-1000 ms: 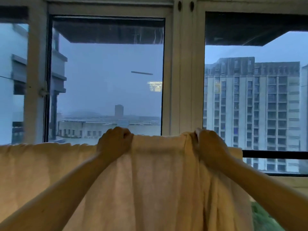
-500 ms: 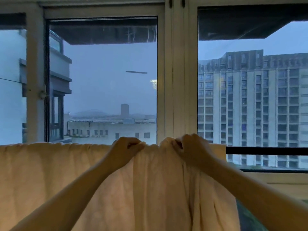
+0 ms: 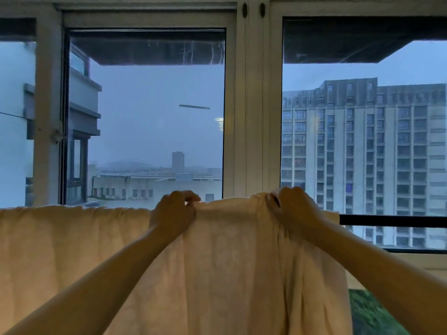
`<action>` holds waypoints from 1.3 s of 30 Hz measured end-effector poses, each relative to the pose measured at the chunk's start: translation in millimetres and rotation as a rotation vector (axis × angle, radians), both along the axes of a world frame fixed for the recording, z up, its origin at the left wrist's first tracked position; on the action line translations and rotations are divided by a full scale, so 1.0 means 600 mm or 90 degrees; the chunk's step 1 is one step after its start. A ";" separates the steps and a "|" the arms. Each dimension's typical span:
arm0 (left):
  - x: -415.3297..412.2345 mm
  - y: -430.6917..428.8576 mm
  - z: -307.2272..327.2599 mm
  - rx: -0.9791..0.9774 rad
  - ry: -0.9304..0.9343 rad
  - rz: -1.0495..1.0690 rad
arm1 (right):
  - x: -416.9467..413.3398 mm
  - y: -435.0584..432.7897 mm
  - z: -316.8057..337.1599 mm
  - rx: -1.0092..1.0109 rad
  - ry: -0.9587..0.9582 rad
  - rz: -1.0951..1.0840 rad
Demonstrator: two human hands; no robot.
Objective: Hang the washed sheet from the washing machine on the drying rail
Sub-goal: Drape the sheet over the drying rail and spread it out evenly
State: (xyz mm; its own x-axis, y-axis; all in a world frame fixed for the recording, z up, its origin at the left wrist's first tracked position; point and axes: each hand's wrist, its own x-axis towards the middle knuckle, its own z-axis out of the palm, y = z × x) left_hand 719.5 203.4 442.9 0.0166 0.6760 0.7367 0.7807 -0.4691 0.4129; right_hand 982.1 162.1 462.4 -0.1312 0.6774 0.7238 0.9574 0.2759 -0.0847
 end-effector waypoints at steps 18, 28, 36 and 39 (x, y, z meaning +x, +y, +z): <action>0.026 -0.027 0.000 0.048 0.033 -0.195 | -0.007 -0.019 -0.010 -0.035 -0.092 0.104; -0.024 -0.012 -0.005 0.075 0.072 -0.033 | 0.034 -0.015 -0.004 0.046 -0.022 0.020; -0.007 -0.032 -0.006 0.118 0.108 -0.022 | 0.034 -0.026 0.001 -0.031 -0.081 0.054; 0.031 -0.046 -0.016 0.200 0.231 -0.107 | 0.014 -0.030 0.000 -0.038 -0.141 0.089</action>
State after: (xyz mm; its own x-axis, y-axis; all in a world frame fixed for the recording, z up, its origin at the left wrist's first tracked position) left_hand 738.0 175.7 433.2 0.3992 0.3892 0.8302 0.7509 -0.6584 -0.0524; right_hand 990.3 144.1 462.2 -0.3770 0.6817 0.6270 0.9074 0.4077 0.1024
